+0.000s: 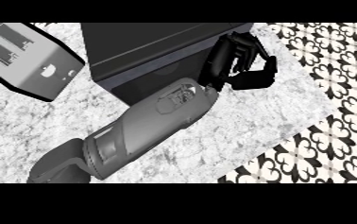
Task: Pick up the milk, place it into the microwave and close the microwave
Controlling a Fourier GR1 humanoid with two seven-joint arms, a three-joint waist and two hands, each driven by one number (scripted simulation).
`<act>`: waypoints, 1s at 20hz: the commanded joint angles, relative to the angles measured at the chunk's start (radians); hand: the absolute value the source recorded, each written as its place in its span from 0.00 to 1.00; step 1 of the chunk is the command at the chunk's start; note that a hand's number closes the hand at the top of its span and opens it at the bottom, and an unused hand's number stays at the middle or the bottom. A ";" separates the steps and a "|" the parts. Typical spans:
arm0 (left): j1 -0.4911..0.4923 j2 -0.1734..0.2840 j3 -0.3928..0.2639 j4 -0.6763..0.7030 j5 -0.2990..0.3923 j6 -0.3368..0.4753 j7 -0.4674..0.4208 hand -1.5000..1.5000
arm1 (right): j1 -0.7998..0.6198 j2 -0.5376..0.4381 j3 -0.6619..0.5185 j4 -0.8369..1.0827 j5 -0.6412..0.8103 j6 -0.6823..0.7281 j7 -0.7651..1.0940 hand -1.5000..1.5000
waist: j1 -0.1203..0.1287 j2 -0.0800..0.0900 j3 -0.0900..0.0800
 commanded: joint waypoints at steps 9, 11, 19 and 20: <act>0.083 0.062 0.015 0.193 0.059 0.007 -0.030 1.00 | 0.035 -0.021 -0.089 -0.013 -0.049 -0.027 0.015 0.00 | 0.093 0.005 -0.007; 0.091 0.050 0.014 0.201 0.071 0.006 -0.037 0.00 | 0.038 -0.015 -0.092 -0.015 -0.063 -0.040 0.020 0.00 | 0.116 0.007 -0.008; 0.106 0.071 0.000 0.198 0.119 -0.025 -0.079 0.00 | 0.073 -0.028 -0.135 -0.050 -0.091 -0.042 0.036 0.00 | 0.139 0.000 -0.009; 0.098 0.083 0.001 0.197 0.126 -0.040 -0.083 0.00 | 0.078 -0.023 -0.137 -0.052 -0.093 -0.043 0.035 0.00 | 0.141 0.002 -0.008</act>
